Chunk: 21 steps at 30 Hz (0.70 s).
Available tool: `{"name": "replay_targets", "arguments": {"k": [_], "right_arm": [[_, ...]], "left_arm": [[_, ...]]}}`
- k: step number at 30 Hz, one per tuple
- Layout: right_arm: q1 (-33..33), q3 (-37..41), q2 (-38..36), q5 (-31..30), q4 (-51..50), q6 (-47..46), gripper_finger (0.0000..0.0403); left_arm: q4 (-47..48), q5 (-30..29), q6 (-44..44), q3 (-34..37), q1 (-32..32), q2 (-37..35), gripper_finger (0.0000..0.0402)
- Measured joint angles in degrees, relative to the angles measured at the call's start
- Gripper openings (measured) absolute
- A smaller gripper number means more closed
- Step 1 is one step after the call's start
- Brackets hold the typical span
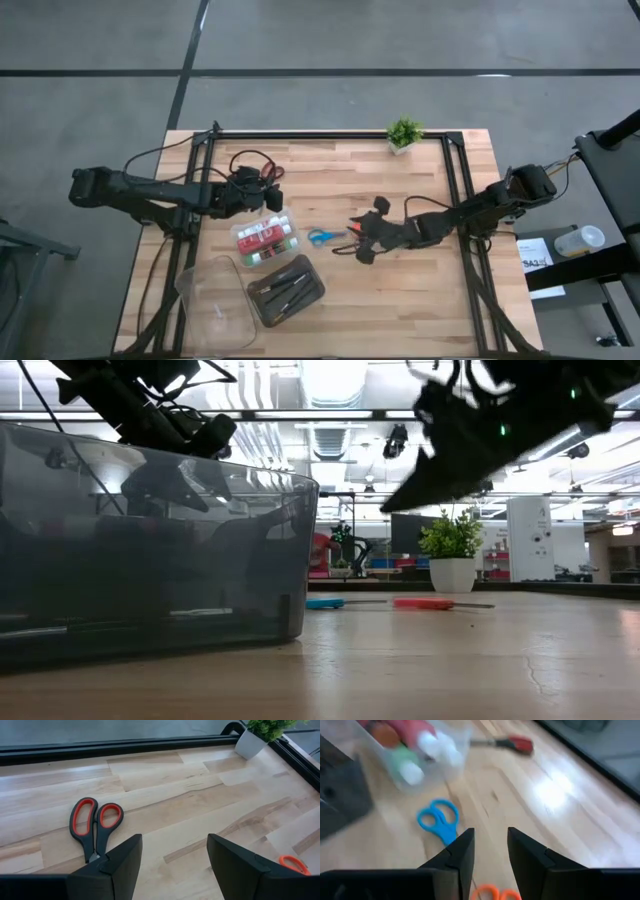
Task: Pick & Place Paint Supplies
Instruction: Put the orange scissors into the bottom transparent bin
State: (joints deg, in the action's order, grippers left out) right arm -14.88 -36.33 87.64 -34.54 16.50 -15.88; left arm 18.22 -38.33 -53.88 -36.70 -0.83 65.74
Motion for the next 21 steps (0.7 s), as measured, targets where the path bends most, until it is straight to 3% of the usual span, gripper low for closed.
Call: {"name": "replay_targets", "arguments": {"k": [4,12,21], "right_arm": [[0.81,0.4,1.62,0.24,-4.04,-4.45,0.0111],[4.45,-2.21,2.0,10.22,-13.75,-5.22,0.0111],[5.19,-2.5,5.3,12.25,-13.5,-5.21,0.0111]], "left_arm": [[0.0,0.0,0.0,0.01,-0.01,0.01,0.0232],[0.05,0.0,-0.01,0.01,0.0,0.01,0.0232],[0.07,0.0,0.01,-0.01,-0.01,0.01,0.0232]]}}
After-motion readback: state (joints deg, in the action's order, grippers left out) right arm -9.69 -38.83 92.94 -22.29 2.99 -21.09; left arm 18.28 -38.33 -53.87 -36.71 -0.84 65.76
